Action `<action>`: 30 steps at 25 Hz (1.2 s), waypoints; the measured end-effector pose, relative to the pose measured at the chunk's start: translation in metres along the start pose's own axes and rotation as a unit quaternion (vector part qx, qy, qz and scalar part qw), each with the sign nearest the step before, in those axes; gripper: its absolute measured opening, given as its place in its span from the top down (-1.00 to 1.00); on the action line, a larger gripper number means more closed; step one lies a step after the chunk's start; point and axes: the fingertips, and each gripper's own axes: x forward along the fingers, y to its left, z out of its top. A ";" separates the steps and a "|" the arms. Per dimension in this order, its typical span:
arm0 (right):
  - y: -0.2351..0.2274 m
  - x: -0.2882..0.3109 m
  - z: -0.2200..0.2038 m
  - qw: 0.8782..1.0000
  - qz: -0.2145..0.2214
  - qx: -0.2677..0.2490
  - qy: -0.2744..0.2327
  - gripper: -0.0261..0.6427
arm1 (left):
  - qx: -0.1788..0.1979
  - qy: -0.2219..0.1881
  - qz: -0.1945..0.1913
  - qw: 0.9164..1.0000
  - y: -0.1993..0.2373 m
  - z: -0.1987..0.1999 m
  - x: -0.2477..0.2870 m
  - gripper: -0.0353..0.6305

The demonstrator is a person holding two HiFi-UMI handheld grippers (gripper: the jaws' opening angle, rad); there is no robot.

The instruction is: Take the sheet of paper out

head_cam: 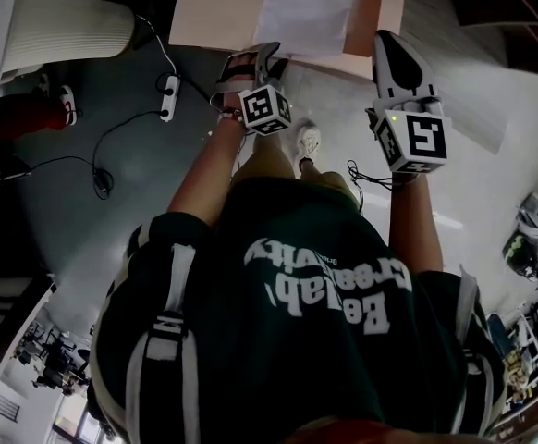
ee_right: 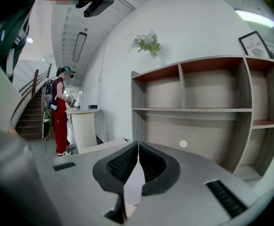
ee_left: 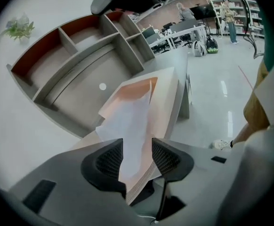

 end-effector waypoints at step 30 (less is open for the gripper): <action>-0.004 0.018 -0.008 0.999 0.038 0.002 -0.026 0.82 | 0.049 0.009 -0.005 0.999 0.020 0.003 0.047 0.84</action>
